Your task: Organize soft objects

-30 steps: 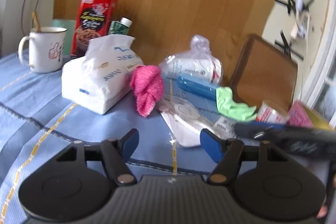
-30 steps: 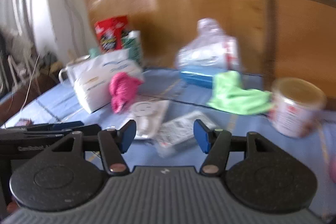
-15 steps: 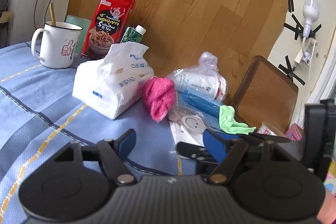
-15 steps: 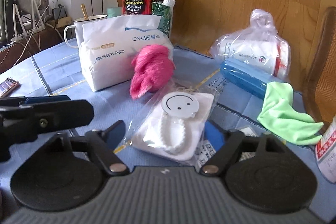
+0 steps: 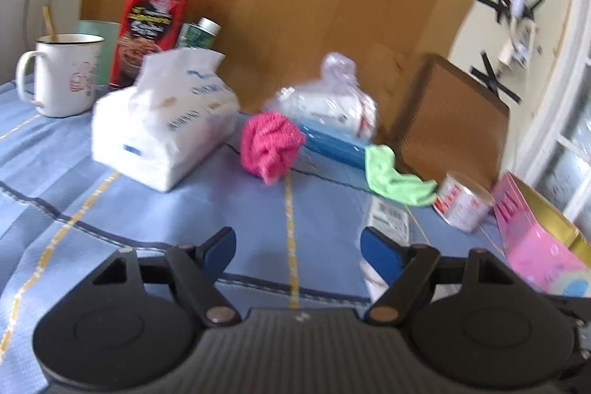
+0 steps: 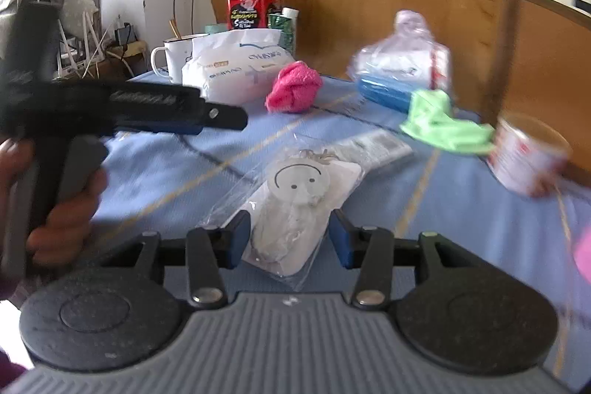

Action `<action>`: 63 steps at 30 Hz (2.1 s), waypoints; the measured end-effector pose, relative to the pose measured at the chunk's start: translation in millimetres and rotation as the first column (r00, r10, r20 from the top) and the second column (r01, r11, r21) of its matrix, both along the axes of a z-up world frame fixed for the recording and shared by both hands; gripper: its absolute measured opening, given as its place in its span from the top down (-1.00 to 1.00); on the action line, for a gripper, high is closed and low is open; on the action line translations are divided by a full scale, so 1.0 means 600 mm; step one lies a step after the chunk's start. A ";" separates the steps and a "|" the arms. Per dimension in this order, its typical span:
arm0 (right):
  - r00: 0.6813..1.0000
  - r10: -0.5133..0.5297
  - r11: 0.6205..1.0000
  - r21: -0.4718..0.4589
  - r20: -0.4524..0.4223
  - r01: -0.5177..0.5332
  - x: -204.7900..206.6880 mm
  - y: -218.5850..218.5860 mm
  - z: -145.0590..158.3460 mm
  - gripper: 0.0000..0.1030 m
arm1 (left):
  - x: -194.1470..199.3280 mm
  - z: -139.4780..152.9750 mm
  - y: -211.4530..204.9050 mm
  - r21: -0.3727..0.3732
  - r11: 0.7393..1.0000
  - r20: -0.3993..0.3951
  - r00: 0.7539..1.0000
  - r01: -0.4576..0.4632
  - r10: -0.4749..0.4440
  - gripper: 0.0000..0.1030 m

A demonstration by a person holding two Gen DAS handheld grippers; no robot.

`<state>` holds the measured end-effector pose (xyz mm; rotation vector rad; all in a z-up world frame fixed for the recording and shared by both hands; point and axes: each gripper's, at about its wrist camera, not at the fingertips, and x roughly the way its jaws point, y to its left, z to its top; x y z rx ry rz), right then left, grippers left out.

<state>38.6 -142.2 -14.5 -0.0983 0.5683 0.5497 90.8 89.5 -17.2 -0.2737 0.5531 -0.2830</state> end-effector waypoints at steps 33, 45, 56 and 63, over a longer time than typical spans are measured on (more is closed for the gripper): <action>0.842 -0.438 0.899 0.126 0.314 0.420 -0.087 -0.181 0.031 0.00 | -0.011 0.137 -0.378 0.072 0.829 0.056 0.828 0.555 -0.558 -0.13; 0.577 -0.728 0.660 0.151 0.369 0.736 -0.070 -0.375 0.031 -0.01 | 0.011 0.128 -0.641 0.159 0.713 0.048 0.716 0.682 -0.696 -0.16; 0.555 -0.770 0.626 0.201 0.316 0.754 -0.075 -0.390 0.018 -0.01 | 0.013 0.108 -0.590 0.278 0.793 0.018 0.822 0.542 -0.569 -0.18; 0.567 -0.780 0.624 0.251 0.265 0.740 -0.094 -0.375 0.021 -0.01 | -0.010 0.105 -0.537 0.342 0.810 0.024 0.858 0.476 -0.514 -0.23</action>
